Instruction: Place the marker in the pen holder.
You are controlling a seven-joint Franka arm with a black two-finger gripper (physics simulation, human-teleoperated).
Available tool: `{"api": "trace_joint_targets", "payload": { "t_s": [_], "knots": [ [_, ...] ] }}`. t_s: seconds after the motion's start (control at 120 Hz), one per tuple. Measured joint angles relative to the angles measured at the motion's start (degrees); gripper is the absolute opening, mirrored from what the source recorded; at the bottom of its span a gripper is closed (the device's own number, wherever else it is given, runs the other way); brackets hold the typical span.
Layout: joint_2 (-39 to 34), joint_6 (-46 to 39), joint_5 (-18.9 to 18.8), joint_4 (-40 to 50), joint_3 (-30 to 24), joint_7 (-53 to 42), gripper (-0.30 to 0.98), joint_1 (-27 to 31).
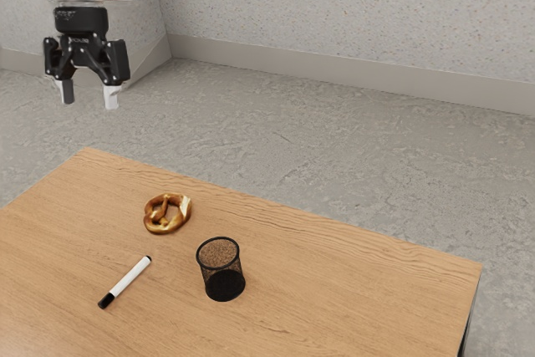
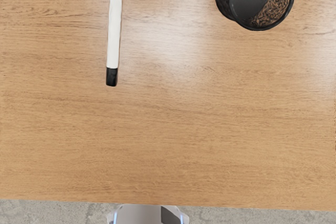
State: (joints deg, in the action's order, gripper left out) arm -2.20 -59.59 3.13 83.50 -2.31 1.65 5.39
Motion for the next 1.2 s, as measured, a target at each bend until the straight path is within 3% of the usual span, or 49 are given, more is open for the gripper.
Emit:
{"api": "trace_joint_targets", "payload": {
  "t_s": [0.125,0.208,0.317,0.658,0.875,1.2],
  "knots": [
    [0.4,-9.54,-0.52,2.45,0.33,0.37,0.69,1.55],
    [-0.45,-16.78,-2.32,13.97,0.76,0.64,0.69,1.89],
    [-2.3,-27.76,-3.64,29.79,5.89,0.89,0.69,-2.46],
    [2.69,-61.12,-4.69,49.39,8.31,-1.11,0.65,-3.25],
    [4.78,-77.6,-4.85,56.19,8.52,-4.3,0.57,-3.81],
    [8.56,-85.89,-4.93,56.61,8.73,-7.76,0.22,-3.55]
  ]
}}
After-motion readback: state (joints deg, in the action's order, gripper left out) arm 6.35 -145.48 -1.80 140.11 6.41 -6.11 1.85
